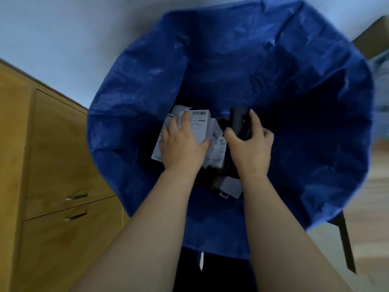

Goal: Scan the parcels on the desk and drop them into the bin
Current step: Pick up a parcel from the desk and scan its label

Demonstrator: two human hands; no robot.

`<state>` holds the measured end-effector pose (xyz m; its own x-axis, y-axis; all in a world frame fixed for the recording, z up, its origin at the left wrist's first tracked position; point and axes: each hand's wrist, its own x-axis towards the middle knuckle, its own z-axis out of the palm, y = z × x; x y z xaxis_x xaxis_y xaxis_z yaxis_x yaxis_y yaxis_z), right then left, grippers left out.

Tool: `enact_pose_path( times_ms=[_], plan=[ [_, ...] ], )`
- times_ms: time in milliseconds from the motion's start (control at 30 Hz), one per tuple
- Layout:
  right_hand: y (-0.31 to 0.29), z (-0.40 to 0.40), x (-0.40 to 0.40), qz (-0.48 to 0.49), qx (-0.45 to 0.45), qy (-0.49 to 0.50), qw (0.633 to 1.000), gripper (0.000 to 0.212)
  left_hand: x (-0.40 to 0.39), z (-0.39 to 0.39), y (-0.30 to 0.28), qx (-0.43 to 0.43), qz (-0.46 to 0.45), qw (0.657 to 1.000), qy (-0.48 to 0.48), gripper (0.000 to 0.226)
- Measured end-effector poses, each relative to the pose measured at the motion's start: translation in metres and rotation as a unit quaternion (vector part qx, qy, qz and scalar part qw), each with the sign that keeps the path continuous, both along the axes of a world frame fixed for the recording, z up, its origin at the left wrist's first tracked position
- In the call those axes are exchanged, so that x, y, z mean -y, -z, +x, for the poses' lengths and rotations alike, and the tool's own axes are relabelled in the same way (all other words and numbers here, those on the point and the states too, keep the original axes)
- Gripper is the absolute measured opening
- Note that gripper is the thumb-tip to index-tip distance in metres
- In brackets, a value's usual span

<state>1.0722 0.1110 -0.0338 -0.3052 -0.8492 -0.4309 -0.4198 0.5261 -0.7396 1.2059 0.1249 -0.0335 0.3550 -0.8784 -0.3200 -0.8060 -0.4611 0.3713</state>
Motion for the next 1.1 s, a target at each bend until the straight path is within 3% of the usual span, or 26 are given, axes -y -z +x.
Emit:
enact_pose_path(
  times_ms=[533,833,1100],
  plan=[
    [-0.144,-0.081,-0.144,-0.154,-0.041,0.113,0.981,0.071,-0.086,-0.092,-0.126,-0.065,-0.153,0.971,0.172,0.082],
    [-0.185,-0.186,-0.216,-0.213,-0.08,0.26,0.938,0.072,-0.122,-0.21,-0.173,-0.095,-0.213,0.917,0.322,0.083],
    [-0.195,-0.325,-0.303,-0.234,-0.1,0.4,0.881,0.071,-0.171,-0.356,-0.184,-0.094,-0.22,0.861,0.449,0.082]
  ],
)
